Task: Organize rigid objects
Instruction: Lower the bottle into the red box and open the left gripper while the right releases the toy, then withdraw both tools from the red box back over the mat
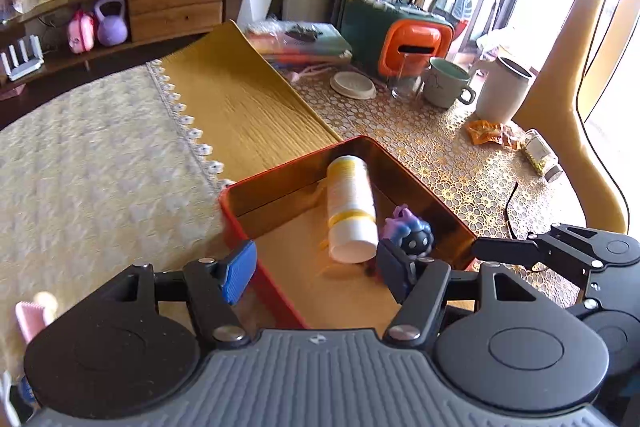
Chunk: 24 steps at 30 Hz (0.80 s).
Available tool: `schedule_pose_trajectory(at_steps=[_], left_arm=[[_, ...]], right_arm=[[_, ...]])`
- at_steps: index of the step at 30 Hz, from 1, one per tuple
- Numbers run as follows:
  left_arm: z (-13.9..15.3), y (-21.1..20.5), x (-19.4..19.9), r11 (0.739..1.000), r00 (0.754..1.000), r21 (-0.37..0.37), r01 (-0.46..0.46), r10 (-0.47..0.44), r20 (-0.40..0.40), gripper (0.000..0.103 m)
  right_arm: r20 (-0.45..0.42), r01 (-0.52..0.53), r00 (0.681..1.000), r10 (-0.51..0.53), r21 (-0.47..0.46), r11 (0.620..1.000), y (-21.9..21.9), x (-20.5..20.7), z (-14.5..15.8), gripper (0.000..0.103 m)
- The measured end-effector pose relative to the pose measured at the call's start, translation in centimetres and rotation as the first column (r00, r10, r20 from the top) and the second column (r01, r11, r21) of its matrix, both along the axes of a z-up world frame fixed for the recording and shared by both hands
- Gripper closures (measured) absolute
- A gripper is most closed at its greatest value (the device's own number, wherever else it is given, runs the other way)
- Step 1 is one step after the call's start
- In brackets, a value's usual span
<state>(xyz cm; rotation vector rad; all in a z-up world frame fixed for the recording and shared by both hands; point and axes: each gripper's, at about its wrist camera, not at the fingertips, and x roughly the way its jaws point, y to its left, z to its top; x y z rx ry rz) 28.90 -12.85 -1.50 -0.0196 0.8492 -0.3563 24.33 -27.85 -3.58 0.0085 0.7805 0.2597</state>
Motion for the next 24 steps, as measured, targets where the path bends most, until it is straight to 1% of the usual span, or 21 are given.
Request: schedule_pose_trajectory(at_steps=[3, 7, 12, 14, 15, 18, 21, 24], left_arm=[[0.6, 1.5, -1.4, 1.0, 1.0, -0.01, -0.013, 0.013, 0.009, 0.037], [1.3, 3.3, -3.2, 0.999, 0.999, -0.017, -0.035, 0.036, 0.027, 0.027], [1.8, 5.2, -5.1, 0.997, 0.996, -0.006, -0.075, 0.076, 0.043, 0.024], [2.0, 6.2, -5.9, 0.996, 0.995, -0.009, -0.091, 0.091, 0.049, 0.024], [2.0, 6.6, -6.3, 0.995, 0.994, -0.011, -0.1, 0.101, 0.05, 0.023], [2.2, 8.2, -7.4, 0.99, 0.989, -0.021, -0.136, 0.137, 0.052, 0.019], [2.2, 9.8, -8.4, 0.986, 0.985, -0.035, -0.164, 0.165, 0.051, 0.019], [2.3, 11.5, -9.5, 0.981, 0.979, -0.028, -0.191, 0.192, 0.066, 0.019]], right_arm=[[0.013, -0.023, 1.0, 0.023, -0.004, 1.0, 1.2, -0.8, 0.4, 0.023], [0.035, -0.045, 0.998, 0.045, -0.008, 0.999, 2.6, -2.0, 0.8, 0.018], [0.061, -0.081, 0.995, 0.082, -0.009, 0.997, 4.4, -3.2, 1.3, 0.011], [0.07, -0.094, 0.993, 0.094, 0.0, 0.996, 4.9, -3.6, 1.4, 0.008], [0.075, -0.102, 0.992, 0.101, 0.007, 0.995, 5.2, -3.8, 1.5, 0.005], [0.1, -0.138, 0.986, 0.133, 0.037, 0.99, 6.1, -4.4, 1.7, 0.001], [0.111, -0.166, 0.981, 0.159, 0.058, 0.984, 7.0, -4.9, 1.8, 0.0], [0.119, -0.19, 0.976, 0.18, 0.07, 0.979, 7.9, -5.3, 1.9, 0.0]])
